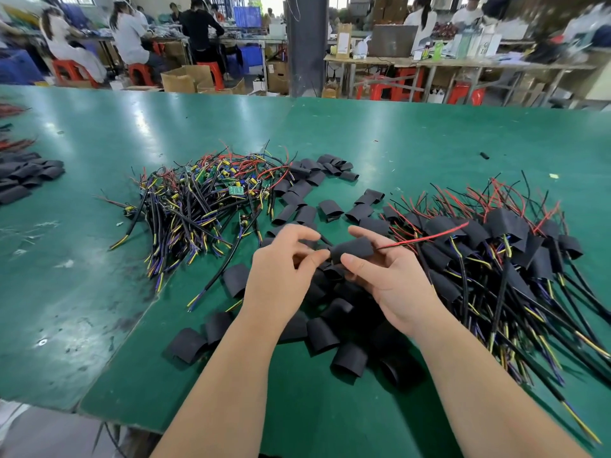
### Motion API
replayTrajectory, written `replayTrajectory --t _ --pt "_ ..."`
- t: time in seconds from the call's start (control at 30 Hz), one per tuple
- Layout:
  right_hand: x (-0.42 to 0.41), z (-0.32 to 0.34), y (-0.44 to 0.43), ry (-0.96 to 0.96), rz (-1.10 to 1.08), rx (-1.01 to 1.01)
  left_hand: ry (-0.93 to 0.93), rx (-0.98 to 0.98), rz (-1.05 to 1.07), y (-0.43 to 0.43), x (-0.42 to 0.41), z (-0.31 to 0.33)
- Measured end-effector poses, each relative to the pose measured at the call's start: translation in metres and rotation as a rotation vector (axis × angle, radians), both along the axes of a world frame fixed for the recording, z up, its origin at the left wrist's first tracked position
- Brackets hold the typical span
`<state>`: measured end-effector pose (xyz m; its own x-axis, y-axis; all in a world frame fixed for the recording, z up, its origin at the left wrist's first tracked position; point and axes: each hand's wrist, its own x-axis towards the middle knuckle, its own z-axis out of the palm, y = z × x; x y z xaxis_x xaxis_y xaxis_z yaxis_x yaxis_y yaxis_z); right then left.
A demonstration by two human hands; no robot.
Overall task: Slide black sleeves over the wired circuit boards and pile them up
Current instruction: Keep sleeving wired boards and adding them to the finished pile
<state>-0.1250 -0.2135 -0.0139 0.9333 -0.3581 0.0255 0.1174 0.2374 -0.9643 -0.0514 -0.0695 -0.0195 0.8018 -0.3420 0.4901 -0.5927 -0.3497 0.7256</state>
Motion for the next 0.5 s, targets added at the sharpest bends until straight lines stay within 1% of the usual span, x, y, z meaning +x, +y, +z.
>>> replayTrajectory --t 0.03,0.1,0.17,0.23,0.27,0.33,0.37,0.4,0.43,0.5 --pt "0.000 0.001 0.002 -0.001 0.007 0.048 0.039 -0.035 0.004 0.000 0.001 0.000" --pt "0.001 0.005 0.004 -0.023 -0.008 0.186 0.016 -0.075 0.016 0.000 0.003 -0.001" --pt "0.003 0.013 0.001 -0.044 -0.069 0.337 -0.010 -0.131 0.026 0.001 0.002 -0.001" --pt "0.003 0.025 -0.010 -0.062 -0.161 0.476 0.019 -0.183 0.046 0.002 0.004 -0.002" --pt "0.001 0.032 -0.018 -0.083 -0.215 0.512 0.030 -0.195 0.075 0.004 0.006 -0.003" --pt "-0.005 0.048 -0.038 -0.160 -0.316 0.523 0.062 -0.192 0.164 0.007 0.013 -0.006" --pt "-0.010 0.056 -0.048 -0.189 -0.368 0.490 0.079 -0.182 0.211 0.009 0.016 -0.007" --pt "-0.015 0.065 -0.058 -0.194 -0.431 0.410 0.093 -0.164 0.250 0.010 0.018 -0.009" --pt "-0.021 0.072 -0.069 -0.179 -0.505 0.276 0.099 -0.142 0.277 0.011 0.019 -0.009" --pt "-0.031 0.085 -0.087 -0.079 -0.676 -0.134 0.095 -0.097 0.301 0.011 0.018 -0.009"
